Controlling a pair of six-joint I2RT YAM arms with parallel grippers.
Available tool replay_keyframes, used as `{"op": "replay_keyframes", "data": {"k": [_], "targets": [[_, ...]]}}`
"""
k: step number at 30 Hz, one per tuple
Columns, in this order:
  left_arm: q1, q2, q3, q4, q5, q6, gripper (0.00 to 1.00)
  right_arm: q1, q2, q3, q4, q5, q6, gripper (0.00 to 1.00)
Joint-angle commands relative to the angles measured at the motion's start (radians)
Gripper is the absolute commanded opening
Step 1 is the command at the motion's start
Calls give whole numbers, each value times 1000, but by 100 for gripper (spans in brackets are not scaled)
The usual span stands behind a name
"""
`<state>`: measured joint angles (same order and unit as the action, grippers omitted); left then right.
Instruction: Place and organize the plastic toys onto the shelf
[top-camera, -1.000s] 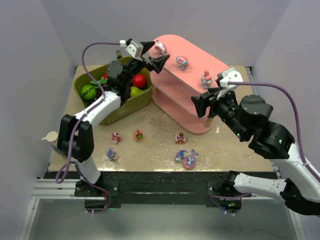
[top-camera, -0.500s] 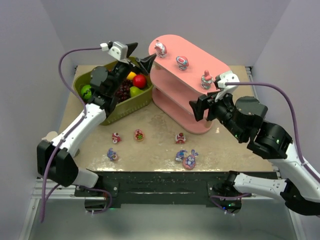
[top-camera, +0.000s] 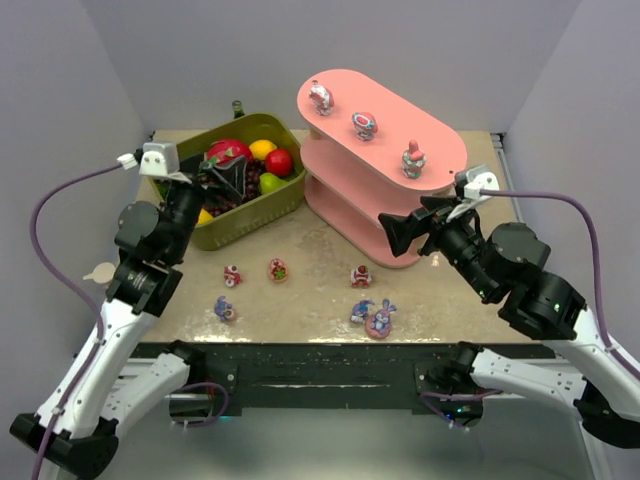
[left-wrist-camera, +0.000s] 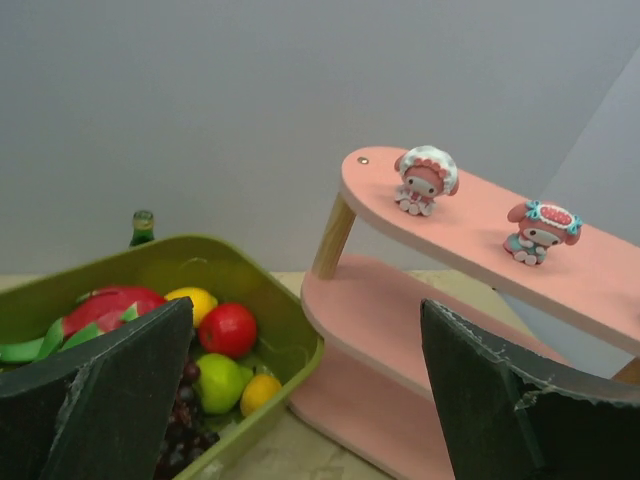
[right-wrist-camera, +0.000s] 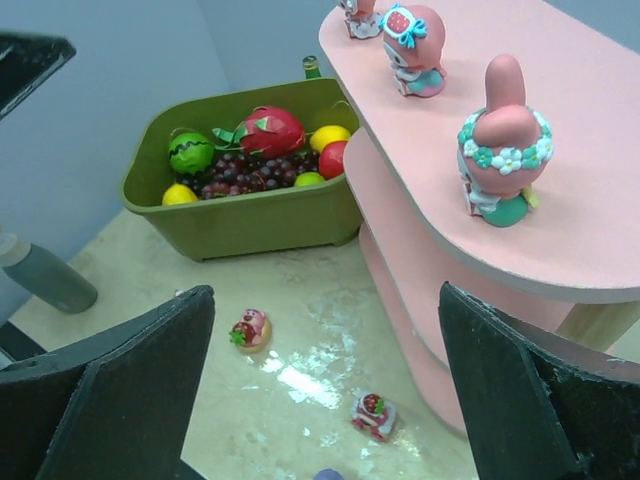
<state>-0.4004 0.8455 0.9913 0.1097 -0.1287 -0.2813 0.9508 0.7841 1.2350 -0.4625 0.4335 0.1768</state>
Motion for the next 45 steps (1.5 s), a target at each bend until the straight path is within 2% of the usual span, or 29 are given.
{"op": "replay_keyframes", "data": {"k": [1, 10, 14, 20, 21, 22, 25, 29, 35, 45], "targets": [[5, -77, -39, -303, -100, -142, 100, 0, 4, -87, 36, -15, 90, 95], [5, -218, -195, -504, -86, -251, 100, 0, -29, -353, 113, -94, 199, 93], [5, -241, -204, -591, -143, -292, 100, 0, -7, -416, 200, -226, 179, 92], [5, -263, -232, -673, -143, -317, 100, 2, 145, -436, 329, -409, 148, 90], [5, -263, -240, -700, -150, -331, 99, 2, 174, -440, 394, -432, 145, 89], [5, -266, -253, -715, -163, -340, 100, 2, 231, -445, 422, -499, 141, 89], [5, -267, -260, -789, -250, -390, 100, 19, 363, -437, 528, -559, 130, 86], [5, -278, -263, -822, -304, -449, 99, 81, 535, -379, 581, -506, 98, 85], [5, -269, -310, -769, -247, -455, 100, 120, 785, -258, 579, -305, 193, 79], [5, -275, -341, -690, -169, -392, 100, 155, 986, -174, 668, -129, 243, 74]]}}
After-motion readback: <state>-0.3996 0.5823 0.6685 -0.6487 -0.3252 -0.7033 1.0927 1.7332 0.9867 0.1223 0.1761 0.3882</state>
